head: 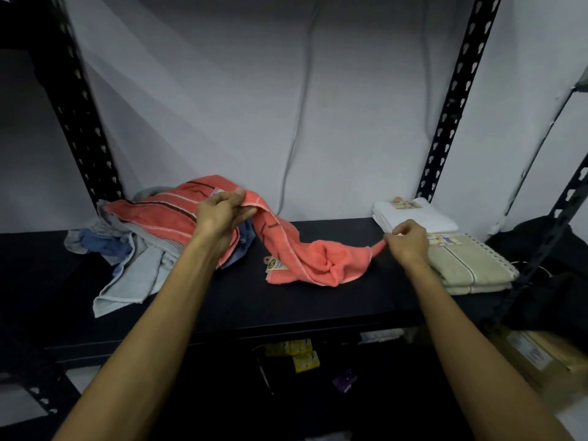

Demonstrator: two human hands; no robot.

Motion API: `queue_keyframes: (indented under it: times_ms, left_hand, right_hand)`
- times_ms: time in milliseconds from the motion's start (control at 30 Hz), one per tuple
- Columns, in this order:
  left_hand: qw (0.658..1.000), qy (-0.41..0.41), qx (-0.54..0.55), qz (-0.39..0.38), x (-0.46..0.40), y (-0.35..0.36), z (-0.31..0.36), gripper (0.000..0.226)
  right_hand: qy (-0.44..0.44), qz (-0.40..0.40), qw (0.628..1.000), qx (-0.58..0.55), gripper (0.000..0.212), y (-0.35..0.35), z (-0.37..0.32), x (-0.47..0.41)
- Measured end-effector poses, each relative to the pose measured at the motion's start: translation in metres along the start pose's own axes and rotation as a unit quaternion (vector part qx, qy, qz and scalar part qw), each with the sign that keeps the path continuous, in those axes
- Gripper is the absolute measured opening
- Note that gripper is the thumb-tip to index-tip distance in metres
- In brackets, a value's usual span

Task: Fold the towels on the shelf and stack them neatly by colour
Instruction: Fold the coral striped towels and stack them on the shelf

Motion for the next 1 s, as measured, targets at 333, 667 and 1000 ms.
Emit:
queue_keyframes:
  times_ms: [333,667,1000]
  left_hand:
    - [0.999,-0.018,-0.020,-0.028,-0.034,0.016,-0.016,0.007]
    - [0.999,0.026,0.033,-0.004,-0.069,0.017,0.008,0.007]
    - [0.943,0.059,-0.290,-0.155,-0.021,0.070,-0.035,0.011]
  right_hand:
    - [0.065,-0.155,0.986,-0.021,0.017,0.063,0.032,-0.003]
    - [-0.101,-0.209,0.919,-0.317,0.024,0.015,-0.070,-0.005]
    - [-0.022,-0.288,0.924,-0.250,0.019,0.060,-0.011,0.042]
Point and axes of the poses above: each hand's wrist, its own x-axis away from the middle knuckle, its own y-axis out of the palm, z = x × y, the point moved 8 cm from there along -x, towards the middle knuckle, and after that the axes turned 10 degrees about -z, right-handed, at the moved point
